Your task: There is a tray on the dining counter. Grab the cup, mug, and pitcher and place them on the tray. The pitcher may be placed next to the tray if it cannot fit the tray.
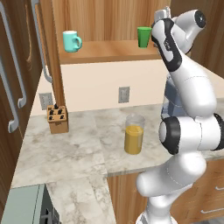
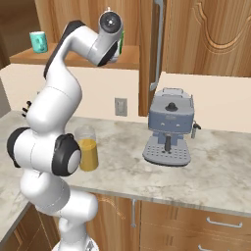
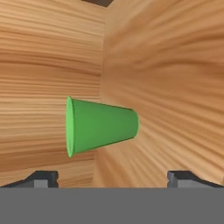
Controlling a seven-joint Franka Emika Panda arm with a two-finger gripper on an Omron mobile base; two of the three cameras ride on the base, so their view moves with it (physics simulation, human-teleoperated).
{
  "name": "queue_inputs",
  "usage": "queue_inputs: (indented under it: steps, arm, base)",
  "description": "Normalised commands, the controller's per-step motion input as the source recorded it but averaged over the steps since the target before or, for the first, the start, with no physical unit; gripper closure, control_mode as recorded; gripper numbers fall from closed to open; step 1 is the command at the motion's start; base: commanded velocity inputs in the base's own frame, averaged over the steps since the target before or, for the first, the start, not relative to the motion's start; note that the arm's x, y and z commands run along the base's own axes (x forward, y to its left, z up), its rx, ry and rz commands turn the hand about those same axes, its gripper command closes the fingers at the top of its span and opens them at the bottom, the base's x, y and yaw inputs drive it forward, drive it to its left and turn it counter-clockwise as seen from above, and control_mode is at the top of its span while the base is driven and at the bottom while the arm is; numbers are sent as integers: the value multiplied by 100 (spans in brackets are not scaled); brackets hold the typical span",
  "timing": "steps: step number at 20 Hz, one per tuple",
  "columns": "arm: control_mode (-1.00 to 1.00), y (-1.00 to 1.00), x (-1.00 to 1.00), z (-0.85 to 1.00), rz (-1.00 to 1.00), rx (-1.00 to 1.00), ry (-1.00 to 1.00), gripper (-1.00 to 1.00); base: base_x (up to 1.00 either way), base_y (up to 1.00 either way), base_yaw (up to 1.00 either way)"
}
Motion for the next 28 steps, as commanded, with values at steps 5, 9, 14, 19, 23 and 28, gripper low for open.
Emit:
queue_inputs:
  steps: [5, 9, 14, 19, 23, 28]
  arm:
    - [-100, 0, 12, -1, 0, 0, 2, -100]
    - [-100, 0, 13, 0, 0, 1, 0, -100]
    - [-100, 0, 19, 0, 0, 0, 0, -100]
    - [-100, 0, 25, 0, 0, 0, 0, -100]
    - [-100, 0, 24, 0, 0, 2, 0, -100]
    - [-100, 0, 22, 0, 0, 2, 2, -100]
  base:
    - [0, 0, 0]
    - [0, 0, 0]
    - [0, 0, 0]
    - [0, 0, 0]
    - [0, 0, 0]
    - [0, 0, 0]
